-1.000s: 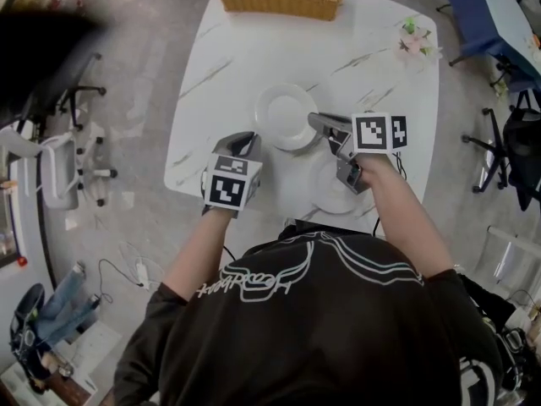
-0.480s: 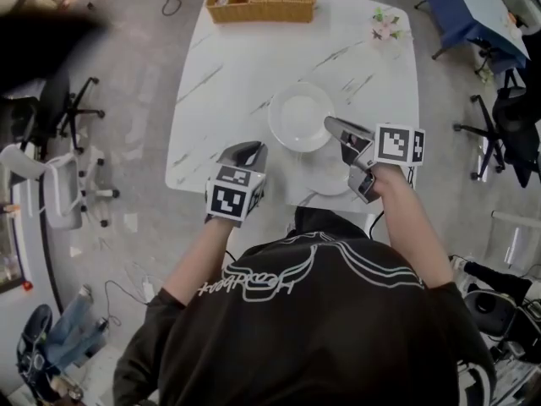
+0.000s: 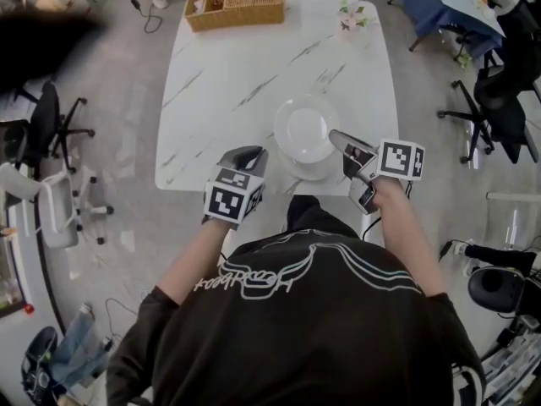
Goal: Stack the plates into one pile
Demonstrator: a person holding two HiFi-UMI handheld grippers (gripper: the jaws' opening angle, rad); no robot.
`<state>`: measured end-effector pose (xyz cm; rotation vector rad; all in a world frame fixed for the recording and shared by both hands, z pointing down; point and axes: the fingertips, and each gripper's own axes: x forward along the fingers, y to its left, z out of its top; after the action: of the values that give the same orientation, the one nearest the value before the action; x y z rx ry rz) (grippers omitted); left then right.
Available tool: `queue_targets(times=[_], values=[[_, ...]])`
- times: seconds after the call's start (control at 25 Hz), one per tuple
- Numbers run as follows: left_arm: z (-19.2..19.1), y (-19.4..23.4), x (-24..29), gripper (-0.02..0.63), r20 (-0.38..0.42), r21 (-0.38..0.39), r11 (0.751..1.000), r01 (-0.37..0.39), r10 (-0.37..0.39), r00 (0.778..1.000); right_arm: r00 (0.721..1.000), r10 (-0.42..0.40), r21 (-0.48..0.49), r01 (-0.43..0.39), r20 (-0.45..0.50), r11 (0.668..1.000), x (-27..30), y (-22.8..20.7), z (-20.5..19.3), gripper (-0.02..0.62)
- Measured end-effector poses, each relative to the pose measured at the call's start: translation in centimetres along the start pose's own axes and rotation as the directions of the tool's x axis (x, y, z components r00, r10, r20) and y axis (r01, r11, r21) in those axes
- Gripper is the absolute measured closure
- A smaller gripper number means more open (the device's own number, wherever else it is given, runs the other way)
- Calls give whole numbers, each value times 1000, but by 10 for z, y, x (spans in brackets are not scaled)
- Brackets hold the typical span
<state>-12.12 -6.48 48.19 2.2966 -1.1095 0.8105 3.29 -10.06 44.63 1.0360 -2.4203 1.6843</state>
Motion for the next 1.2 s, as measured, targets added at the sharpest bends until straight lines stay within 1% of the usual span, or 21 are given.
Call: queue_targets(times=[0.12, 0.28, 0.44, 0.52, 0.6, 0.68, 0.8, 0.84, 0.92, 1.0, 1.12, 1.2], values=[[-6, -8, 1, 561, -12, 9, 1000, 18, -18, 1000, 1000, -26, 39, 26, 4, 999, -8, -12, -13, 557], [-15, -14, 7, 561, -30, 15, 999, 35, -34, 999, 1000, -20, 82, 19, 10, 996, -11, -25, -26, 557], [-22, -20, 11, 561, -44, 19, 999, 51, -50, 998, 998, -55, 114, 54, 6, 992, -13, -38, -38, 557], [-24, -21, 13, 561, -50, 23, 998, 57, -56, 997, 998, -55, 131, 53, 10, 990, -13, -43, -41, 555], [-27, -22, 16, 561, -57, 28, 998, 61, -59, 997, 998, -55, 137, 53, 8, 989, -13, -46, -43, 555], [-28, -24, 18, 561, -61, 30, 997, 65, -63, 996, 998, -59, 119, 58, 3, 991, -13, -47, -44, 555], [-30, -27, 20, 561, -68, 37, 997, 71, -69, 995, 998, -65, 42, 66, -10, 997, -13, -46, -45, 545], [-31, -27, 21, 561, -71, 40, 997, 73, -70, 995, 998, -66, 10, 66, -22, 998, -13, -45, -46, 525], [-32, -28, 21, 561, -73, 41, 996, 76, -73, 995, 996, -65, -55, 62, -63, 997, -11, -42, -52, 428], [-32, -28, 21, 561, -72, 42, 996, 79, -75, 995, 991, -74, -142, 58, -115, 988, -11, -39, -59, 372], [-32, -28, 21, 561, -67, 44, 996, 82, -78, 995, 972, -110, -294, 45, -209, 955, -11, -36, -70, 326], [-33, -28, 21, 561, -65, 45, 996, 82, -79, 995, 949, -153, -392, 35, -276, 919, -12, -38, -78, 310]])
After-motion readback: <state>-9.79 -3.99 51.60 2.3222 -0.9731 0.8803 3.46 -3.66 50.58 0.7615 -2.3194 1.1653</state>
